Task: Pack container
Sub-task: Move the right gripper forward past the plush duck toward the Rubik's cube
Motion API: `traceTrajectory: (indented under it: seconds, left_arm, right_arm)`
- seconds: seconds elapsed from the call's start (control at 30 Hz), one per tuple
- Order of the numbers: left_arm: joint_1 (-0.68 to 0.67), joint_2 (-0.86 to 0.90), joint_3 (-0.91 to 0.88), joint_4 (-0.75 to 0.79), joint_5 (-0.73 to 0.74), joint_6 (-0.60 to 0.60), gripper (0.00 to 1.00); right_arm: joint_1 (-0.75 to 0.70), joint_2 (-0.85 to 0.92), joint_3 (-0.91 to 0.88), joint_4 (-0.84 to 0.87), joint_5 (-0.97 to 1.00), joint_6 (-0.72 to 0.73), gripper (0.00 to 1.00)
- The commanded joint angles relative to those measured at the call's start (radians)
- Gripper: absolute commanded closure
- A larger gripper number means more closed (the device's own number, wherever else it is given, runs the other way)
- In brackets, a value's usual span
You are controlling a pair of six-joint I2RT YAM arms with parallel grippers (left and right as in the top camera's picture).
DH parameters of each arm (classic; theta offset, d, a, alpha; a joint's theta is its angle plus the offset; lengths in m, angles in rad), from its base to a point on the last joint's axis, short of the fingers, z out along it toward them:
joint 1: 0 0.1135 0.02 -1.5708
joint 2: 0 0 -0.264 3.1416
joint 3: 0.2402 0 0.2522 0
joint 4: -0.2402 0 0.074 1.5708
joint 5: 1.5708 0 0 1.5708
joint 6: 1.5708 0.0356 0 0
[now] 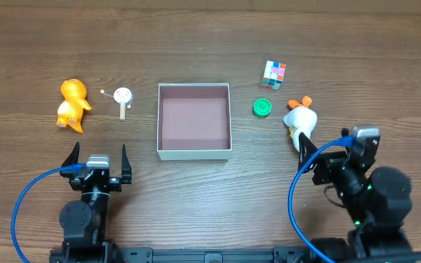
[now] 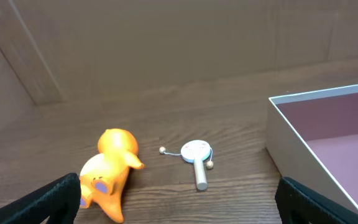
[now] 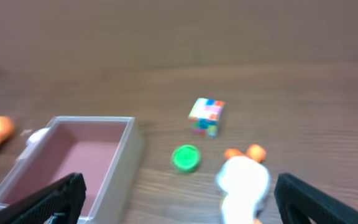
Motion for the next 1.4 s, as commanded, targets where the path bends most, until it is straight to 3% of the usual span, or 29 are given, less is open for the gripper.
traceTrajectory:
  seconds: [0.0,0.13,0.27,0.47,0.73,0.93,1.07,1.37]
  left_arm:
    - [0.006,0.001,-0.003,0.001,0.017,0.018,0.00]
    - [0.006,0.001,-0.003,0.001,0.017,0.018,0.00]
    - [0.006,0.001,-0.003,0.001,0.017,0.018,0.00]
    - [0.006,0.001,-0.003,0.001,0.017,0.018,0.00]
    - [0.006,0.001,-0.003,0.001,0.017,0.018,0.00]
    - [0.006,0.001,-0.003,0.001,0.017,0.018,0.00]
    - [0.006,0.001,-0.003,0.001,0.017,0.018,0.00]
    - [0.006,0.001,-0.003,0.001,0.017,0.018,0.00]
  right_arm:
    - [0.002,0.032,0.132,0.000,-0.201,0.018,0.00]
    - [0.002,0.103,0.200,-0.194,-0.149,0.043,0.00]
    - [0.002,0.475,0.380,-0.455,-0.106,0.064,0.00]
    - [0.002,0.835,0.423,-0.448,-0.236,0.075,0.00]
    - [0.001,0.858,0.435,-0.440,0.137,0.156,0.00]
    - [0.001,0.858,0.435,-0.315,0.189,0.152,0.00]
    - [0.001,0.904,0.435,-0.322,0.349,0.152,0.00]
    - [0.001,0.917,0.435,-0.302,0.257,0.153,0.00]
